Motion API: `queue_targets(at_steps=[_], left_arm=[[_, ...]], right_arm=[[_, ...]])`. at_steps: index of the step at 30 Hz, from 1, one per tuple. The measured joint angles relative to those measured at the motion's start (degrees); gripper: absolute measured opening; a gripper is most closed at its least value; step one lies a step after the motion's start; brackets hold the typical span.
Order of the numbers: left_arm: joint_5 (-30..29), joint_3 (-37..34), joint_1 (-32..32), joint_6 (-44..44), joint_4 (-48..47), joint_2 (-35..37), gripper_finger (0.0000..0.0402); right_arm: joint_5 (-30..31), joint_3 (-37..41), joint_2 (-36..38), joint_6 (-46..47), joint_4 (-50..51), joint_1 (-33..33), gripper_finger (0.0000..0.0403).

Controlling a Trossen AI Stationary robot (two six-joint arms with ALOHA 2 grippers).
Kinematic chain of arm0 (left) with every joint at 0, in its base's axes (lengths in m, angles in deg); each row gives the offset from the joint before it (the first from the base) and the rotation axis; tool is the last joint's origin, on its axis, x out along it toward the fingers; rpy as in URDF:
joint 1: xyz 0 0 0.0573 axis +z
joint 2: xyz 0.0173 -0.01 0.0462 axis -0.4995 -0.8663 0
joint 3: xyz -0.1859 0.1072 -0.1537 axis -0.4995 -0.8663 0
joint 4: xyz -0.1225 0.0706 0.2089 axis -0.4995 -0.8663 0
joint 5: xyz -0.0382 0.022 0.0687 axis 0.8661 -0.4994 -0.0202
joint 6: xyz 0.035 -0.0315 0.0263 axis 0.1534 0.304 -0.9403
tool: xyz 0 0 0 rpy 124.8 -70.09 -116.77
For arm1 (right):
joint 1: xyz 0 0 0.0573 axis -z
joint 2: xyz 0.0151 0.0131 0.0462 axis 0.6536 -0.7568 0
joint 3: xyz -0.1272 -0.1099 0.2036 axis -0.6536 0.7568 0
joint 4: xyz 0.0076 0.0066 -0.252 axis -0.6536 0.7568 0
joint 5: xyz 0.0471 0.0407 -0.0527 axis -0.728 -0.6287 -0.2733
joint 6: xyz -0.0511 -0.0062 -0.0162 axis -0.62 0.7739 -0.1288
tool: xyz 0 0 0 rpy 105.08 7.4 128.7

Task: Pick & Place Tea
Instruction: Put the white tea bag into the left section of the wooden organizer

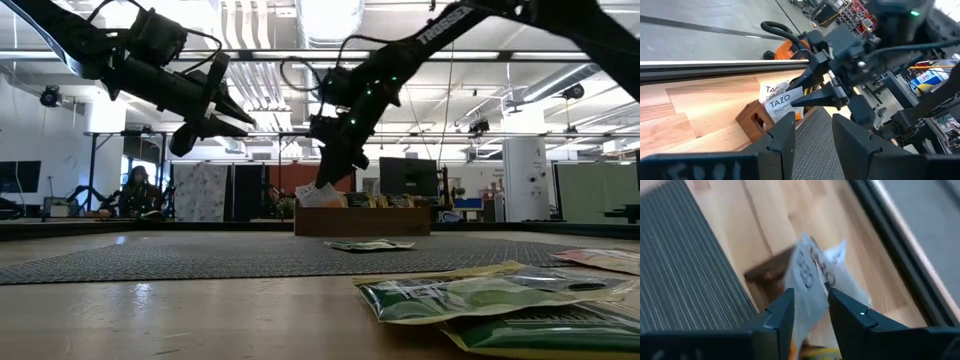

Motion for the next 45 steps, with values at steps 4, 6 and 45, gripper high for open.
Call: queue_targets(at_steps=[4,6,45], left_arm=[[0.0,0.0,0.0,-0.1,-0.2,0.0,0.0124],[0.0,0.0,0.0,-0.2,-0.4,0.0,0.0124],[0.0,-0.1,0.0,-1.7,-0.9,0.0,0.0124]], right_arm=[[-1.8,-8.1,-3.8,-3.9,9.9,0.3,0.0103],[-2.9,-10.8,-4.9,-5.0,12.7,0.2,0.0093],[-6.0,-13.8,-5.5,-7.1,17.9,0.3,0.0012]])
